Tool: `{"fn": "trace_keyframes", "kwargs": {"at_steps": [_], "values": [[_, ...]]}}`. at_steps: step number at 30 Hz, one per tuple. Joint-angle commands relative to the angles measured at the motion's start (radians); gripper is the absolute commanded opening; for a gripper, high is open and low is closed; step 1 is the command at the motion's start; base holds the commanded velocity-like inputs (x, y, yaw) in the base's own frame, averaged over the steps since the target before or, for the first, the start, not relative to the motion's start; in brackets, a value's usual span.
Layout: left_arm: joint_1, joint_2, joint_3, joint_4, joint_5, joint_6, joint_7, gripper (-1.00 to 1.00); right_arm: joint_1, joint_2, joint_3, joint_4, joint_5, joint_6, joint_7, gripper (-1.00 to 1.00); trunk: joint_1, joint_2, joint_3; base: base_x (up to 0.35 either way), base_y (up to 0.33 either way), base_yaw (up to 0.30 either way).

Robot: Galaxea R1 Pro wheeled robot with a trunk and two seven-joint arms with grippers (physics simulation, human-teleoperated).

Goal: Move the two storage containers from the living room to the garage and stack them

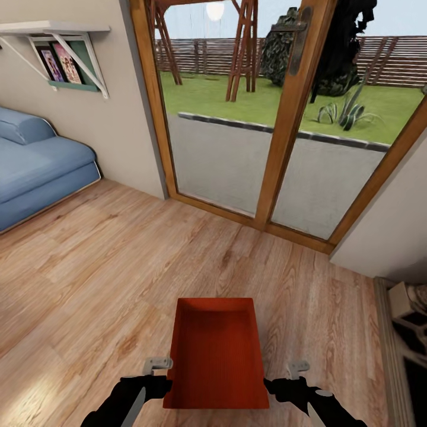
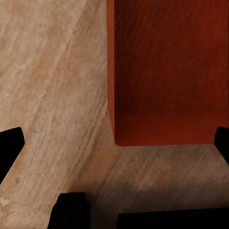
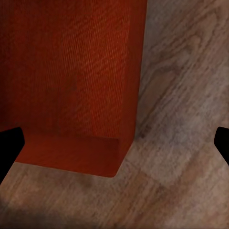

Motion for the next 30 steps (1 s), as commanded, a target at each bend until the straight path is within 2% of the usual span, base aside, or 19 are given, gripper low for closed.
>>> {"fn": "trace_keyframes", "kwargs": {"at_steps": [1, 10, 18, 30], "values": [[0.0, 0.0, -0.002, -0.001, 0.01, 0.005, 0.004, 1.0, 0.0, -0.001, 0.004, -0.002, -0.006, 0.005, 0.001, 1.0, 0.0, 0.0, -0.001, 0.0, 0.0, 0.0], [0.0, 0.001, -0.002, -0.002, 0.01, -0.001, 0.003, 1.0, 0.0, -0.001, 0.004, -0.002, -0.01, 0.005, 0.001, 1.0, 0.0, 0.0, -0.001, 0.0, 0.0, 0.0], [0.0, 0.0, -0.002, -0.003, 0.011, -0.001, 0.003, 1.0, 0.0, -0.001, 0.002, -0.002, -0.01, 0.005, 0.005, 1.0, 0.0, 0.0, -0.001, 0.101, 0.018, 0.0], [0.0, -0.001, -0.002, -0.004, 0.011, 0.001, 0.004, 1.0, 0.0, -0.001, 0.004, -0.002, -0.007, 0.005, 0.001, 1.0, 0.046, -0.084, -0.038, 0.002, 0.0, 0.0]]}}
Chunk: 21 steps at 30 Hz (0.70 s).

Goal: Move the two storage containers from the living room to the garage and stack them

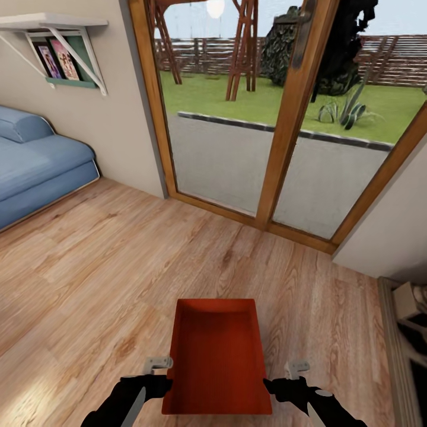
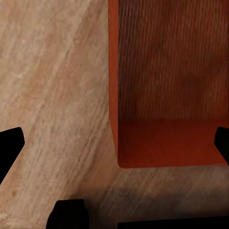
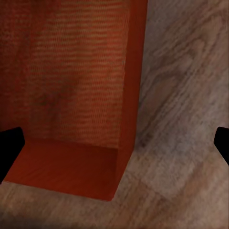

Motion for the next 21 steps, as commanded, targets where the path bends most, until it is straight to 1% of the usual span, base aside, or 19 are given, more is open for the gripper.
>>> {"fn": "trace_keyframes", "kwargs": {"at_steps": [1, 21], "values": [[0.0, 0.0, -0.002, -0.002, 0.01, 0.005, 0.004, 1.0, 0.0, -0.001, 0.004, -0.002, -0.006, 0.006, 0.001, 1.0, 0.004, -0.008, -0.004, 0.0, 0.0, 0.0], [0.0, -0.011, -0.002, -0.002, 0.009, 0.005, 0.005, 1.0, 0.0, -0.001, 0.003, -0.002, -0.007, 0.006, 0.001, 1.0, 0.08, -0.148, -0.067, 0.0, 0.0, 0.0]]}}
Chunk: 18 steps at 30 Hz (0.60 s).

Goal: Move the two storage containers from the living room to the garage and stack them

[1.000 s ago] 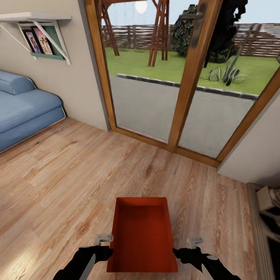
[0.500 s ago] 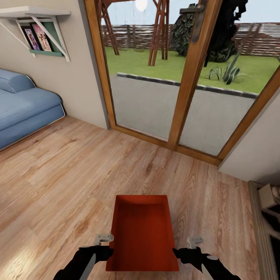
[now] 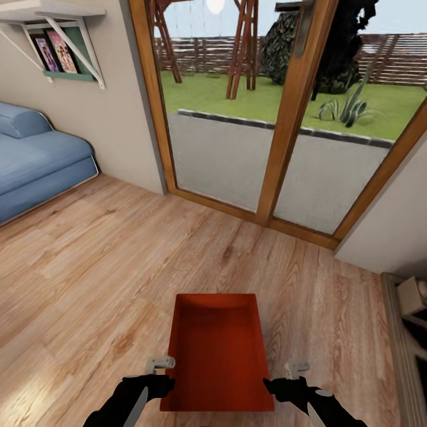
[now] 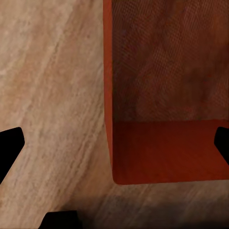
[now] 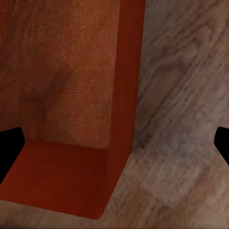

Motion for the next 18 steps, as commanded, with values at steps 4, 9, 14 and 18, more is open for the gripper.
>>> {"fn": "trace_keyframes", "kwargs": {"at_steps": [4, 9, 14, 18], "values": [[0.0, 0.0, -0.002, -0.001, 0.01, 0.005, 0.004, 1.0, 0.0, -0.001, 0.005, -0.002, -0.006, 0.006, 0.001, 1.0, 0.015, -0.029, -0.013, 0.0, 0.0, 0.0], [0.0, 0.0, -0.002, -0.001, 0.01, 0.005, 0.004, 1.0, 0.0, -0.001, 0.005, -0.002, -0.006, 0.006, 0.001, 1.0, 0.034, -0.064, -0.029, 0.0, 0.0, 0.0], [0.0, 0.002, -0.002, -0.002, 0.01, 0.005, 0.004, 1.0, 0.0, -0.001, 0.005, -0.002, -0.005, 0.006, 0.001, 1.0, 0.046, -0.085, -0.038, 0.0, 0.0, 0.0], [0.0, 0.001, -0.002, -0.001, 0.01, 0.005, 0.003, 1.0, 0.0, -0.001, 0.005, -0.002, -0.005, 0.006, 0.001, 1.0, 0.046, -0.085, -0.038, 0.0, 0.0, 0.0]]}}
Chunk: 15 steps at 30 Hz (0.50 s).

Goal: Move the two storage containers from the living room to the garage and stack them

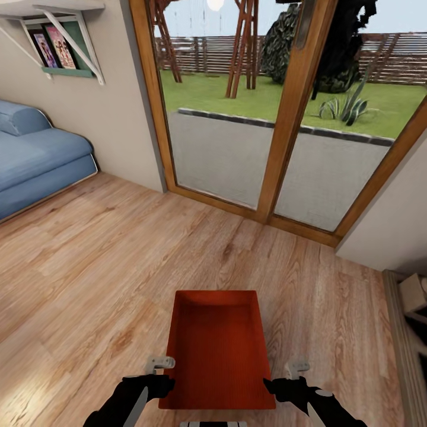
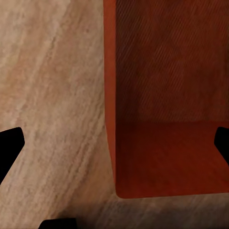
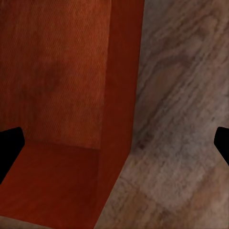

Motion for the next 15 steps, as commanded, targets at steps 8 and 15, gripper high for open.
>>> {"fn": "trace_keyframes", "kwargs": {"at_steps": [8, 15], "values": [[0.0, 0.001, -0.002, -0.002, 0.01, 0.005, 0.004, 1.0, 0.0, -0.001, 0.004, -0.002, -0.007, 0.006, 0.001, 1.0, 0.0, 0.0, -0.001, 0.0, 0.0, 0.0], [0.0, 0.002, -0.002, -0.001, 0.01, 0.003, 0.003, 1.0, 0.0, -0.001, 0.005, -0.002, -0.005, 0.006, 0.013, 1.0, 0.011, -0.021, -0.01, 0.0, 0.0, 0.0]]}}
